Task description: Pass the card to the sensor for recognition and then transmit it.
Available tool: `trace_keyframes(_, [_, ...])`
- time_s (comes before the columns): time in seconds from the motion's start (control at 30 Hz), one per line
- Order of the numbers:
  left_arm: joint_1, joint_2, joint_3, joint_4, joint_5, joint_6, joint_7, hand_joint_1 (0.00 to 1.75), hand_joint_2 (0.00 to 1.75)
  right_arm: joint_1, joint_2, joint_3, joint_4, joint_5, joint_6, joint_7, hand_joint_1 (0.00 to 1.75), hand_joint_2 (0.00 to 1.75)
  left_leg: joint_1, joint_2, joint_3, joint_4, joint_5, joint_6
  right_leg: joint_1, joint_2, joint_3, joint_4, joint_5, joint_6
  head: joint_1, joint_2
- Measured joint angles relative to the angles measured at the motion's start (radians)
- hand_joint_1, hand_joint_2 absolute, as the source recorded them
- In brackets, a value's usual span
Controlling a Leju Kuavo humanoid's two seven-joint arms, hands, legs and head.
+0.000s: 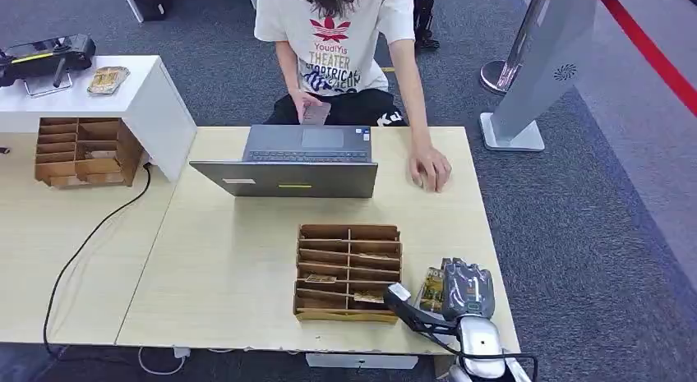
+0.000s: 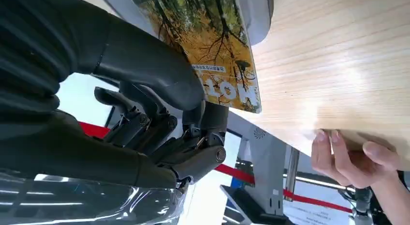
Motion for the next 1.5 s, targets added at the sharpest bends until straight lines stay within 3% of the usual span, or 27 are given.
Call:
trace_keyframes(0.5, [0.000, 0.000, 0.000, 0.000, 0.000, 0.000, 0.000, 0.00, 0.00, -0.009, 0.002, -0.003, -0.005, 0.019, -0.017, 0.018, 1.75, 1.75, 0.000, 0.000, 0.000, 0.000, 0.000, 0.000, 0.000, 0.000, 0.000, 0.000, 0.000, 0.000, 0.000, 0.000])
trace_keyframes(0.97, [0.000, -0.001, 0.002, 0.000, 0.000, 0.003, -0.002, 0.00, 0.00, 0.005, 0.003, -0.098, -0.233, -0.010, -0.140, -0.011, 1.75, 1.75, 0.000, 0.000, 0.000, 0.000, -0.001, 0.001, 0.000, 0.000, -0.001, 0.000, -0.001, 0.000, 0.000, 0.000])
trace_keyframes(1.27, [0.000, -0.001, 0.008, 0.000, 0.000, 0.003, -0.005, 0.00, 0.00, 0.010, 0.004, -0.114, -0.281, -0.024, -0.158, -0.024, 1.75, 1.75, 0.000, 0.000, 0.000, 0.000, -0.001, 0.001, 0.000, 0.000, -0.001, 0.000, -0.001, 0.000, 0.000, 0.000])
trace_keyframes(1.4, [0.000, -0.001, 0.009, 0.000, 0.000, 0.004, -0.007, 0.00, 0.00, 0.012, 0.013, -0.126, -0.304, -0.131, -0.211, -0.086, 1.75, 1.75, 0.000, 0.000, 0.000, 0.000, -0.002, 0.001, 0.000, 0.000, -0.001, 0.000, -0.001, 0.000, 0.000, 0.000])
trace_keyframes(1.5, [0.000, -0.001, 0.011, 0.000, 0.003, 0.003, -0.008, 0.00, 0.00, 0.014, 0.024, -0.130, -0.323, -0.374, -0.193, -0.201, 1.75, 1.75, 0.000, 0.000, 0.000, 0.000, -0.002, 0.001, 0.000, 0.000, -0.001, 0.000, -0.001, 0.000, 0.000, 0.000])
